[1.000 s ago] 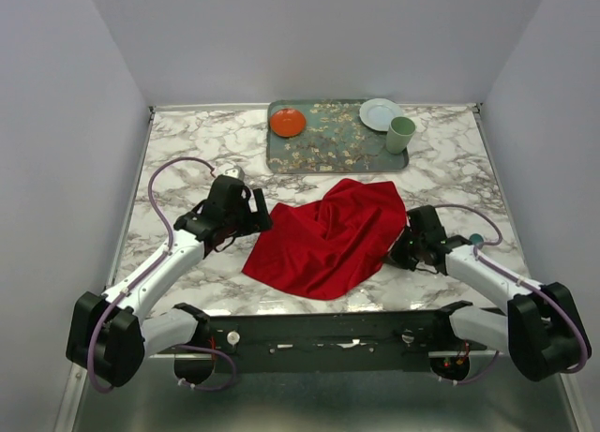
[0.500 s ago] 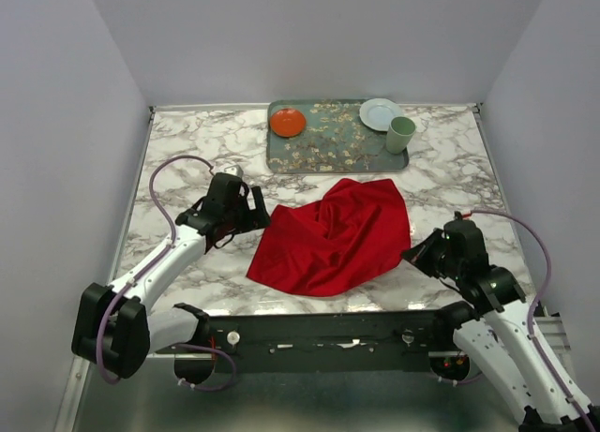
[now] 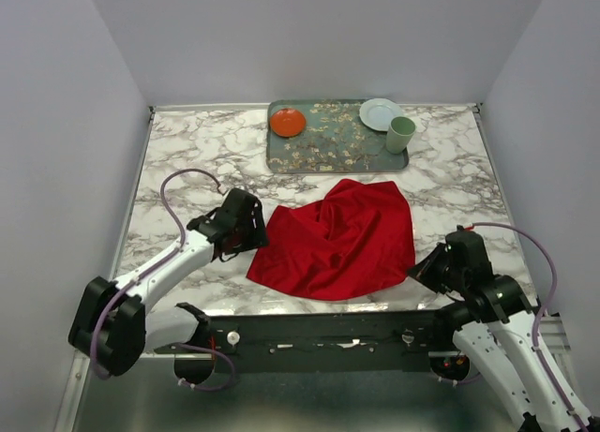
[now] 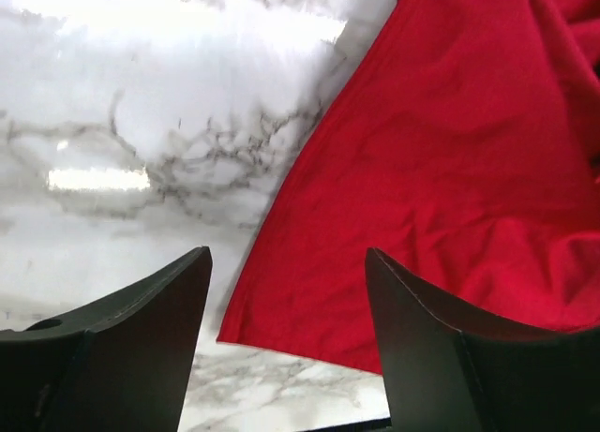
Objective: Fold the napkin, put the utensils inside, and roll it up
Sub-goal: Flatten the napkin out
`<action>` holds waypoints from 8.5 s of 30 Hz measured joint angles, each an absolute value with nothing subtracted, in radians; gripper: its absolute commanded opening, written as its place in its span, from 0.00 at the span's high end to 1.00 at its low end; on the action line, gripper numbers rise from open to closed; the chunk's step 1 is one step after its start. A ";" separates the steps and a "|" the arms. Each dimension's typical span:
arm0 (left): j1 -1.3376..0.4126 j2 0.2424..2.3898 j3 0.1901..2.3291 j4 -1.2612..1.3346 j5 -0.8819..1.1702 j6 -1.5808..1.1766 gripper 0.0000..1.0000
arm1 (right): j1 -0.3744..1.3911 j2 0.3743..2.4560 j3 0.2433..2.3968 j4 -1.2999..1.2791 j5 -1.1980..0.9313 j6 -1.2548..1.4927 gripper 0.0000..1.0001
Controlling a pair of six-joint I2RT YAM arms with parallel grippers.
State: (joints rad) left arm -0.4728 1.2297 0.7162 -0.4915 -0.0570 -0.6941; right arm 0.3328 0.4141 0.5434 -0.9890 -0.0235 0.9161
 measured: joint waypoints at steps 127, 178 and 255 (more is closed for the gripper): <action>-0.962 1.287 0.531 0.501 0.387 -0.347 0.08 | 0.333 0.691 1.308 -0.532 -0.545 0.392 0.99; -1.101 0.621 1.459 -0.581 0.221 -0.108 1.00 | 0.332 0.444 1.504 -0.665 -0.919 0.347 0.99; -0.319 1.433 0.938 -0.302 0.074 -0.656 0.48 | 0.731 1.573 0.961 -0.307 -0.157 0.519 0.65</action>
